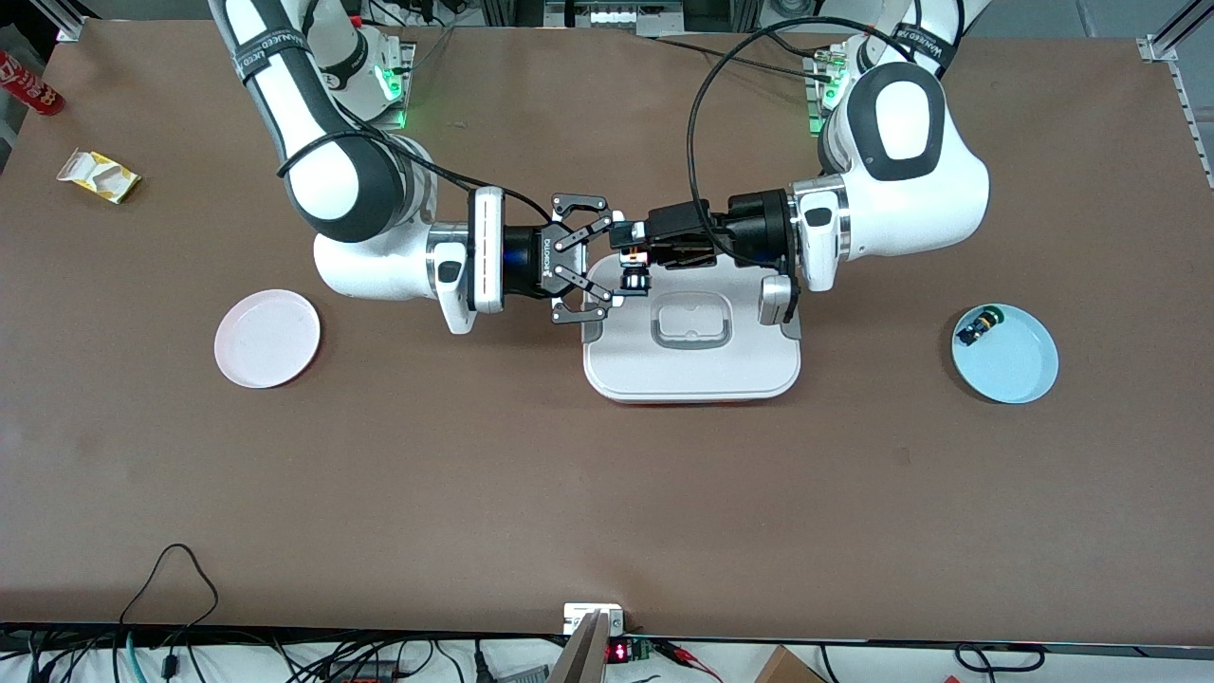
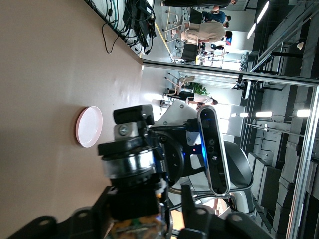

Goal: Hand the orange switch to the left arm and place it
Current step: 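Grasp the orange switch with the left gripper and open the right gripper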

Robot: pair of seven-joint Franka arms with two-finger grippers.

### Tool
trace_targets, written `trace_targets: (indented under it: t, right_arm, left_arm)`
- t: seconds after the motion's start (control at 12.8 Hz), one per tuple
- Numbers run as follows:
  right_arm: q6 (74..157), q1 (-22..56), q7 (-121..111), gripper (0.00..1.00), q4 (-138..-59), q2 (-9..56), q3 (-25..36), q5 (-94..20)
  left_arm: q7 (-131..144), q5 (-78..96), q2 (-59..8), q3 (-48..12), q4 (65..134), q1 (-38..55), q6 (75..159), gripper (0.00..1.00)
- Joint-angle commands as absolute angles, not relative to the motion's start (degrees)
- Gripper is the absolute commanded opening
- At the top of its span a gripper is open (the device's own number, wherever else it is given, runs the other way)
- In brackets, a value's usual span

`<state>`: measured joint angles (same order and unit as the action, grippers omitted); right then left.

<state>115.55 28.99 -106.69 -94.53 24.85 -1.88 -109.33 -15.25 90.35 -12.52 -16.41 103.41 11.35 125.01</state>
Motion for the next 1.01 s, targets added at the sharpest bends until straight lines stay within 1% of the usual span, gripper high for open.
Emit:
trace_targets:
  t: [0.0, 0.23, 0.39, 0.47, 0.55, 0.62, 0.94]
  right_arm:
    - [116.46, 29.71, -107.23, 0.20, -94.66, 24.43, -1.58, -110.65]
    - [116.46, 29.71, -107.05, 0.20, -94.66, 24.35, -1.58, -110.65]
    - [116.63, 29.71, -107.49, 0.20, -94.57, 24.35, -1.58, -110.65]
    - [116.80, 29.62, -107.49, 0.20, -94.57, 24.17, -1.58, -110.65]
    - [116.72, 29.62, -107.23, 0.28, -94.57, 24.00, -1.58, -110.65]
    - [116.54, 29.53, -107.05, 0.99, -94.66, 23.91, -1.58, -110.83]
    - [116.37, 29.44, -103.54, 1.00, -94.92, 23.29, -1.58, -110.92]
  left_arm:
    - [-18.27, 91.67, -12.22, -16.35, 103.62, 10.90, 124.80, 0.43]
    - [-18.54, 91.58, -12.22, -16.35, 103.62, 10.72, 124.80, 0.29]
    - [-18.81, 91.58, -12.22, -16.35, 103.71, 10.72, 124.72, 0.26]
    - [-18.81, 91.58, -12.22, -16.35, 103.62, 10.72, 124.80, 0.26]
    - [-18.81, 91.58, -12.13, -16.35, 103.71, 10.72, 124.72, 0.26]
    - [-18.81, 91.58, -12.13, -16.35, 103.80, 10.72, 124.63, 0.26]
    - [-18.81, 90.10, -12.13, -16.35, 103.97, 9.93, 123.23, 0.26]
